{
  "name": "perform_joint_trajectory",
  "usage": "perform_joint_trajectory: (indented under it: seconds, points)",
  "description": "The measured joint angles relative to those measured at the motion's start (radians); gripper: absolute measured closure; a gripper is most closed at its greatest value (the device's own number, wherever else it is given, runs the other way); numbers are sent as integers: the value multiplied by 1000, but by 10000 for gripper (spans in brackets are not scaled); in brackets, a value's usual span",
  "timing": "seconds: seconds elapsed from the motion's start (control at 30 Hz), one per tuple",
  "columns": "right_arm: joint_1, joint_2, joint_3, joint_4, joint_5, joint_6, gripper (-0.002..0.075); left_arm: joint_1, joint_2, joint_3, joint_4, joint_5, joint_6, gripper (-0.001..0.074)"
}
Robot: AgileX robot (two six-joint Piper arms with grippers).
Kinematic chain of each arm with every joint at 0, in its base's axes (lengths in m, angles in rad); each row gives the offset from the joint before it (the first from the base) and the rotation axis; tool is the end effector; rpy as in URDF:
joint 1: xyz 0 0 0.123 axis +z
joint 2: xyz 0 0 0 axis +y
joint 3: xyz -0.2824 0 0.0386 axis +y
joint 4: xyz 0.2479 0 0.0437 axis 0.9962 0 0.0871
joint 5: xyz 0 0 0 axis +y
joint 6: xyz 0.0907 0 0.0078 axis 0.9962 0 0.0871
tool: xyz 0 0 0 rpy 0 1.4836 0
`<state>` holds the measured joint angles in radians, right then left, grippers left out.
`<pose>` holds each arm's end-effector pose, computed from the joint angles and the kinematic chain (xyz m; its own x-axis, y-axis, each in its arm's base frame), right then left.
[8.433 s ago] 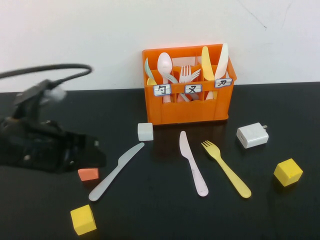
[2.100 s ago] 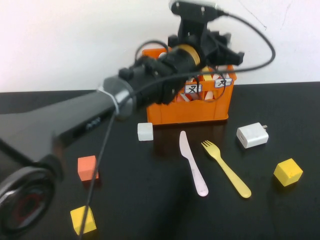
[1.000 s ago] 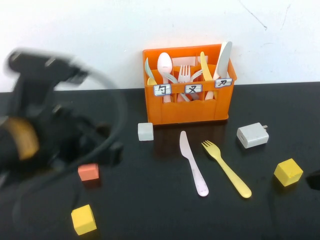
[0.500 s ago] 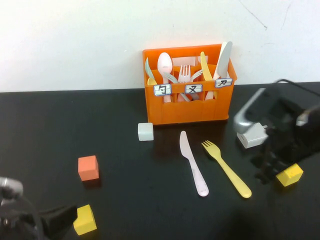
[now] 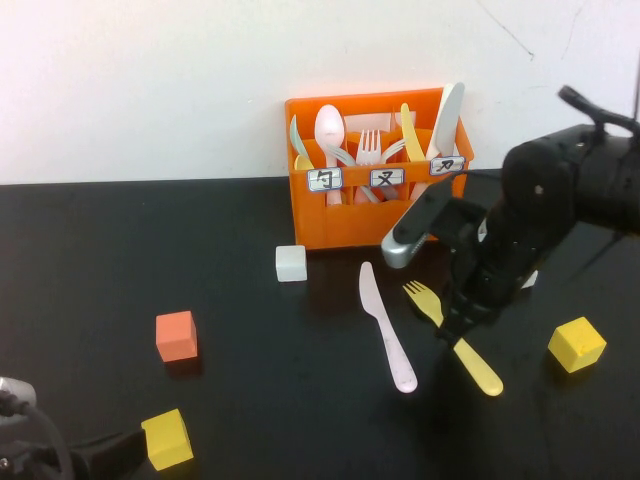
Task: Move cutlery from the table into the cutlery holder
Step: Pick up the fork
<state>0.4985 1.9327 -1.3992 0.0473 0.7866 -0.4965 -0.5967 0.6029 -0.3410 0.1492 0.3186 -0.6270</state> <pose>0.3515 0.1948 0.1991 -0.5234 -0.7932 -0.3112 -0.8063 0.5791 -0.1201 0.1018 -0.0640 0.2500 -0.5903 -0.1622 -0.7907 0.2849 0.8747 -0.3921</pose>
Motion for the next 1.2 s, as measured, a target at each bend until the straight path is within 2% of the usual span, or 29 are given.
perform_joint_trajectory:
  seconds: [0.17, 0.3, 1.07, 1.13, 1.2]
  points:
    - [0, 52, -48, -4, 4, 42, 393, 0, 0, 0, 0, -18, -2, 736]
    - [0, 74, -62, -10, 11, 96, 330, 0, -1, 0, 0, -24, -2, 736]
    - [0, 133, -71, -34, 47, 136, 330, 0, -1, 0, -25, -12, -9, 736]
    - [0, 134, -73, -34, 47, 136, 345, 0, -1, 0, -27, -12, -9, 736]
    - [0, 134, -73, -34, 49, 134, 391, 0, -1, 0, -27, -12, -9, 736]
